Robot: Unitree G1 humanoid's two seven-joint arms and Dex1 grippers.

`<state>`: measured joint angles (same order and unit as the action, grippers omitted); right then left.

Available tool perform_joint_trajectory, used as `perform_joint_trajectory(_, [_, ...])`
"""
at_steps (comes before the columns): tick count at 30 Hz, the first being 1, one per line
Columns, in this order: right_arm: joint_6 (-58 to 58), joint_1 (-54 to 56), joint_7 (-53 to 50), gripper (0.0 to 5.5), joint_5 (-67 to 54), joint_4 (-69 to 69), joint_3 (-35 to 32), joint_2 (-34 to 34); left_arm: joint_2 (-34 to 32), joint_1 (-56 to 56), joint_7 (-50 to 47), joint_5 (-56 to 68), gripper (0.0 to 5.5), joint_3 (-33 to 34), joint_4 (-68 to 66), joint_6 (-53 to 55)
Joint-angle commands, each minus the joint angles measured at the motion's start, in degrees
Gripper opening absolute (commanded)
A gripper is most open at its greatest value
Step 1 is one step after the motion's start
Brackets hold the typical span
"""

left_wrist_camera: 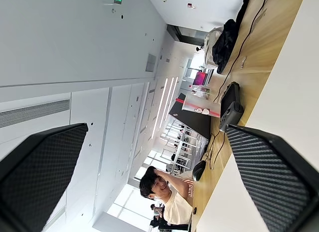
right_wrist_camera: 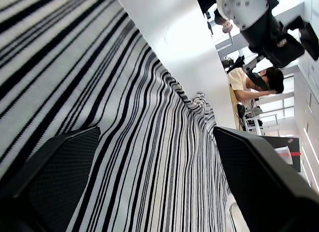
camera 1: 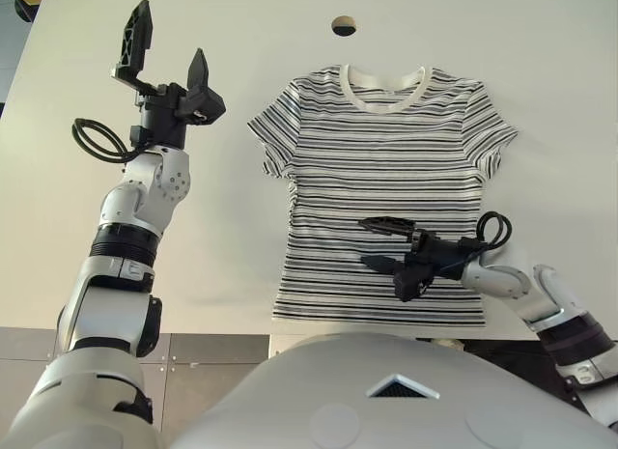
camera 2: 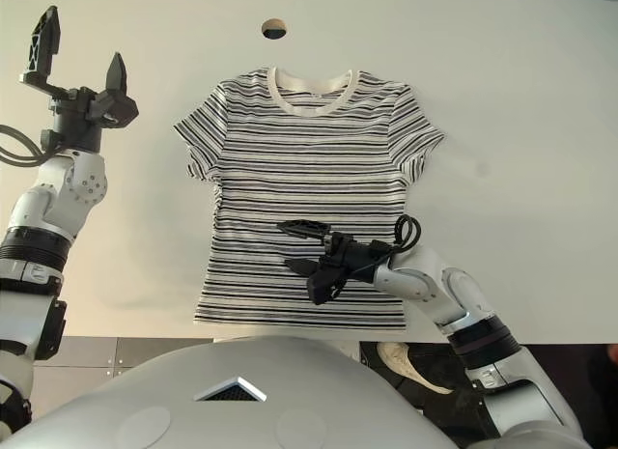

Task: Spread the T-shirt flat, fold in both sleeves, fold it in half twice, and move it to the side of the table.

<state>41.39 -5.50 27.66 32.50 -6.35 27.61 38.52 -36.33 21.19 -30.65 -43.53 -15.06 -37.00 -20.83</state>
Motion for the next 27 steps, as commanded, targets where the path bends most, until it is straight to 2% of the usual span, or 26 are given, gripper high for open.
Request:
perform_joint_trajectory(1, [0.5, -1.8, 3.3, 4.21, 0.5, -0.5, 2.5, 2.1, -0.1, 1.4, 0.5, -0.3, 5.12, -0.8, -1.6, -0.4])
perform_joint_trajectory(7, [0.7, -2.7, 3.1, 4.21, 0.1, -1.4, 2.3, 2.8, 0.2, 2.0, 0.8, -0.5, 5.12, -2.1, -4.0, -0.7])
perform_joint_trajectory(11, [1.6, -1.5, -1.5, 4.21, -2.3, -2.1, -1.3, 0.6, 0.0, 2.7, 2.2, -1.0, 5.12, -3.8, -7.4, -0.7])
perform_joint_trajectory(13, [2.8, -0.7, -5.7, 4.21, -8.8, -3.9, -4.0, -3.2, -0.4, 3.3, 4.9, -2.5, 5.12, -6.2, -9.8, -0.8])
perform_joint_trajectory(16, [-1.5, -0.3, -7.0, 4.21, -31.2, -7.6, -6.9, -7.2, -1.7, 5.1, 9.3, -5.3, 5.12, -10.0, -12.1, -1.5])
perform_joint_trajectory(19, [-3.7, 0.3, -7.2, 4.21, -40.8, -6.2, -10.4, -8.9, -2.6, 6.5, 14.9, -9.1, 5.12, -15.1, -12.8, -4.1])
perform_joint_trajectory(21, [-4.9, -0.3, -6.2, 4.21, -44.0, -7.8, -11.4, -9.1, -3.4, 6.8, 18.7, -10.9, 5.12, -18.1, -12.7, -6.7])
perform_joint_trajectory(27, [-5.5, -3.2, -3.9, 4.21, -43.3, -9.7, -13.9, -9.5, -7.0, 6.5, 27.0, -10.2, 5.12, -22.0, -8.2, -14.6])
